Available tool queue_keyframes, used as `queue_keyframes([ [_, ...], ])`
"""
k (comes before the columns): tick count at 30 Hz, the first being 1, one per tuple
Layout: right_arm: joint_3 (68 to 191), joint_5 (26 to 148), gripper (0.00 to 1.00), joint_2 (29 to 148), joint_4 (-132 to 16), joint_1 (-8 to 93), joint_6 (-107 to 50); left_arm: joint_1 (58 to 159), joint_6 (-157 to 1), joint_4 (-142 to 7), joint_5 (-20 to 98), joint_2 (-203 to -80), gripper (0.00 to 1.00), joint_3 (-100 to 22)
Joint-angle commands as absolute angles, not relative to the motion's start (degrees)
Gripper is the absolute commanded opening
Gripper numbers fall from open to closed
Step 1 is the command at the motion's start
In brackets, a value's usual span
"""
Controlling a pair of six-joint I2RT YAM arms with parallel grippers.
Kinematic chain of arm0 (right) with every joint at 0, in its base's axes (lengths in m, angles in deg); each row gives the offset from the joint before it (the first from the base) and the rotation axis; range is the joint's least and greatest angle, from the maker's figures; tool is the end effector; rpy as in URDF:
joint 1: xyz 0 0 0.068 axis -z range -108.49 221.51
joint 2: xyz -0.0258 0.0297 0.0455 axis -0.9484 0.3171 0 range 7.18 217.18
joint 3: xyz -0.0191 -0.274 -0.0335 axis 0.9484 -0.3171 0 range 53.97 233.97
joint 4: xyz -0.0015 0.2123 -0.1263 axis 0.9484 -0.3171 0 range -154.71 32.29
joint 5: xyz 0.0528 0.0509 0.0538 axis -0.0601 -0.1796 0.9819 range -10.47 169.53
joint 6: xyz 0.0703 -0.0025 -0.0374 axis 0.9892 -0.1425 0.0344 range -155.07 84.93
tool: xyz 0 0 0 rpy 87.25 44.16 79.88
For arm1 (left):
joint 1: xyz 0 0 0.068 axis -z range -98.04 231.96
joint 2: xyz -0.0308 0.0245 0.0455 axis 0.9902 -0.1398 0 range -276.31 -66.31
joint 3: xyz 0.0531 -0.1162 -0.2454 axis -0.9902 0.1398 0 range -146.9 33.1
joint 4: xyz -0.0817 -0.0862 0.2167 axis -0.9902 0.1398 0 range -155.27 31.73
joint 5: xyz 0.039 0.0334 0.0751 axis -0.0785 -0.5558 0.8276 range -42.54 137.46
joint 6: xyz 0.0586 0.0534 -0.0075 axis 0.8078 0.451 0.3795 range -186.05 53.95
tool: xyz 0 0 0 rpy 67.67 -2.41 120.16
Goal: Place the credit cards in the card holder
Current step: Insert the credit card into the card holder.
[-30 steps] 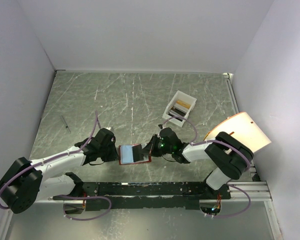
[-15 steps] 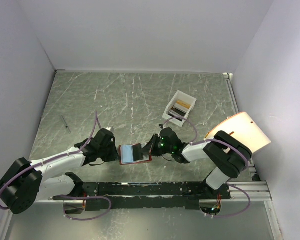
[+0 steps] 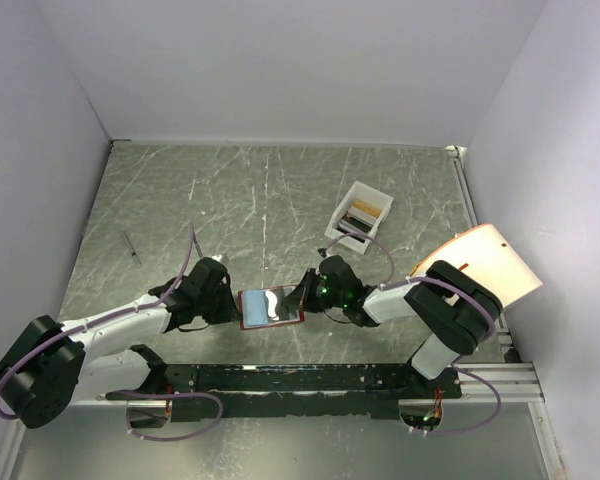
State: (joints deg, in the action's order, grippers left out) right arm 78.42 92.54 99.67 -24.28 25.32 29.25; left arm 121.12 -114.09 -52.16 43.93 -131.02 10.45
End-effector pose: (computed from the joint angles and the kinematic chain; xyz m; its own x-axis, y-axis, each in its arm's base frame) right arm 0.1890 0.2192 0.1107 -0.9197 0.3096 -0.2415 -0.0059 0.6039 0.7971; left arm 0.1505 -0.1281 0.1296 -0.9145 -0.2125 -0.3444 -0.0337 0.8880 -0.4585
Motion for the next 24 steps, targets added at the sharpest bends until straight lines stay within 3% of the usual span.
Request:
queue_keyframes([
  [1,79.9,89.39,0.0,99.34,-29.93,25.34,23.39,121.38,-114.22,-53.26,42.27,-130.85,0.15,11.54],
  [10,81.64,86.59,0.0,96.79,-34.53,25.39,18.49,121.41,-114.13,-53.05,42.53,-131.0,0.15,11.43],
  [24,79.9,90.22,0.0,99.31,-29.92,24.82,20.77,121.35,-114.92,-53.85,41.44,-130.84,0.16,11.66],
])
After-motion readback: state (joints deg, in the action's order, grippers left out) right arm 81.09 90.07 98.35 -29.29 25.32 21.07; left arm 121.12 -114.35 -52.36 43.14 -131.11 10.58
